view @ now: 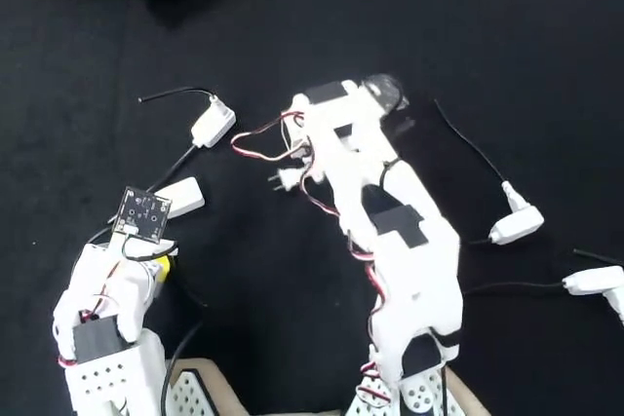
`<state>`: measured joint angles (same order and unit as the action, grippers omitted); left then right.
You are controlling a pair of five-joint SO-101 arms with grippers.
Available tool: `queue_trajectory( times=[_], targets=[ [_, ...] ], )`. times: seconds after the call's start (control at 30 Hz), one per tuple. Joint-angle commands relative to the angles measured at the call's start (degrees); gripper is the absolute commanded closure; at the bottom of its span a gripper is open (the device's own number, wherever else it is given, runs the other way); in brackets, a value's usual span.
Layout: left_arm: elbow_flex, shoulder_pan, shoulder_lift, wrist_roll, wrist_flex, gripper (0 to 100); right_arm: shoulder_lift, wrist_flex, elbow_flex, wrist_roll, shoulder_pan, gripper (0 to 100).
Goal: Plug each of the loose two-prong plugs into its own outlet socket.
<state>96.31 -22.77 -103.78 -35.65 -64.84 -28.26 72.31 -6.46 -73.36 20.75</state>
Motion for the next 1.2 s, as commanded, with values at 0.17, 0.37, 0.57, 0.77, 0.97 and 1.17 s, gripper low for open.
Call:
queue_trajectory(
  times=[0.17,0.37,0.57,0.77,0.97,1.17],
  targets=[
    [1.01,-0.48,-0.53,-0.44,-0.09,75,5.41,0.53,-1.71,48.97,1.32,98.7],
    [1.01,-0.48,-0.53,-0.53,-0.09,75,1.36,3.78,-1.45,83.43,1.32,96.2],
    [1.01,-0.48,-0.53,-0.53,-0.09,75,1.19,15.82,-5.49,103.47,2.90,83.4],
    [1.01,-0.48,-0.53,-0.53,-0.09,75,1.27,24.79,-10.77,96.26,1.93,89.8],
    [1.01,-0.48,-0.53,-0.53,-0.09,75,1.19,23.38,-6.64,88.18,3.25,93.1],
    [1.01,-0.48,-0.53,-0.53,-0.09,75,1.27,12.92,2.24,84.31,1.67,93.1]
  ],
)
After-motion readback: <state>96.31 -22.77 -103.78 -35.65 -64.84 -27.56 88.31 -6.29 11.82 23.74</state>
